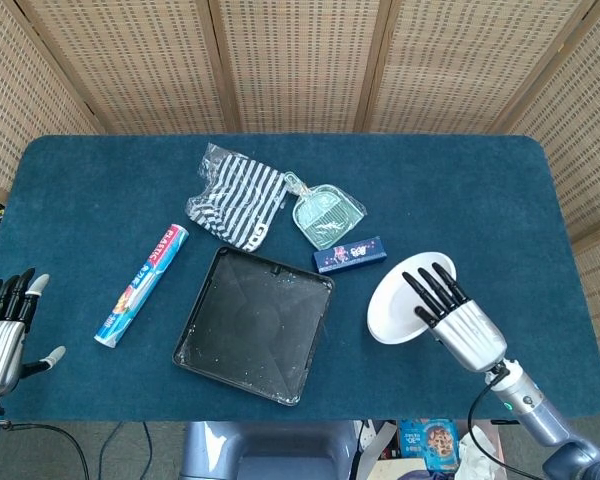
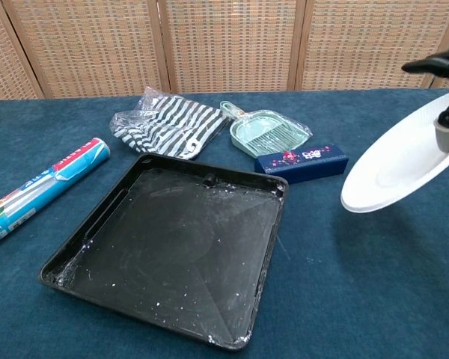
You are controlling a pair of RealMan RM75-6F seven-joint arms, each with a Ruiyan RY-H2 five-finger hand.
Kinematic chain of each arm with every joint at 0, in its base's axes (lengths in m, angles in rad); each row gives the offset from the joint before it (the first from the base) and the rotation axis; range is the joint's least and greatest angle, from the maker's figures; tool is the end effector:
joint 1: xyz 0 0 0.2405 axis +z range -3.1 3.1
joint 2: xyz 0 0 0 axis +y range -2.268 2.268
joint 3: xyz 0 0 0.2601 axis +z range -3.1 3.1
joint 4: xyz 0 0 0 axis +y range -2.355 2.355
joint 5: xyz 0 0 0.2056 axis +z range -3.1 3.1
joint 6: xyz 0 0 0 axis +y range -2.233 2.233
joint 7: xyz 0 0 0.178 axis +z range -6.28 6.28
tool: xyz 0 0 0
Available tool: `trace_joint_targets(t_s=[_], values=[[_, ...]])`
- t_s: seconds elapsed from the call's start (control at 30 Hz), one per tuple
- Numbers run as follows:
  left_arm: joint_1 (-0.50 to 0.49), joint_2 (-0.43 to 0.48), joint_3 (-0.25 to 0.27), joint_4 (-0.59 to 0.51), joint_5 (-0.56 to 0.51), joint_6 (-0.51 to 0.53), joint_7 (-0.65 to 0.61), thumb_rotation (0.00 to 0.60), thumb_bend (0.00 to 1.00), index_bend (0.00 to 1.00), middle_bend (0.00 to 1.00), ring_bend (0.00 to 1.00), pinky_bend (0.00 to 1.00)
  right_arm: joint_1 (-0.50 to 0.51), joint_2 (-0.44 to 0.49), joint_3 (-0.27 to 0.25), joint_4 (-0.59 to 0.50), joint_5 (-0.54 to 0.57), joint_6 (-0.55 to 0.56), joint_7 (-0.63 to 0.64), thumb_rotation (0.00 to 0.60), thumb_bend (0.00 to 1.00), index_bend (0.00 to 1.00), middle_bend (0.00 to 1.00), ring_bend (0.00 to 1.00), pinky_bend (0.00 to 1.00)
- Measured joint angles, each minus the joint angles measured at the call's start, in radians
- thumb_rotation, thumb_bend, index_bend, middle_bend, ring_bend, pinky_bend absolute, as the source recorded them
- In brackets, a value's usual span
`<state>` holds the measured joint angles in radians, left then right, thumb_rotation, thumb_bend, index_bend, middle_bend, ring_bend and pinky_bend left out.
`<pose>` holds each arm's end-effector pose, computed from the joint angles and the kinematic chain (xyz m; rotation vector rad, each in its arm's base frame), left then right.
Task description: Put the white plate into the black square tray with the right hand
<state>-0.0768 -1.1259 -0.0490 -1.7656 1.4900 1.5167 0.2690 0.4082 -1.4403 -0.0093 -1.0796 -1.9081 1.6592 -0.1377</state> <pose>-0.2828 0.2097 0.1555 -1.4027 -0.8122 -0.8306 -0.2289 -0.2793 0.0843 1.8434 -0.1056 1.1546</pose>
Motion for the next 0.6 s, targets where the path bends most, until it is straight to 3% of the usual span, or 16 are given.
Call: trace_joint_targets(t_s=[0.23,0.4,0.6], values=[[-0.005,0.003,-0.007,0.003,-0.016,-0.010,-0.008,0.600,0.00,0.00,0.00,0.00,0.00,0.064,0.067,0.041,-0.143,-0.021,-0.034,-0.040,0.600,0.57,0.68,0.04,0.00,0.06],[-0.014,0.004,-0.019,0.009,-0.041,-0.025,-0.014,0.600,0.00,0.00,0.00,0.00,0.00,0.154,0.092,0.081,-0.247,-0.025,-0.135,-0.054,0.600,0.57,0.68,0.04,0.00,0.06],[-0.033,-0.007,-0.029,0.019,-0.070,-0.056,0.005,0.600,0.00,0.00,0.00,0.00,0.00,0.296,0.070,0.121,-0.289,-0.028,-0.271,0.035,0.600,0.57,0.68,0.04,0.00,0.04]])
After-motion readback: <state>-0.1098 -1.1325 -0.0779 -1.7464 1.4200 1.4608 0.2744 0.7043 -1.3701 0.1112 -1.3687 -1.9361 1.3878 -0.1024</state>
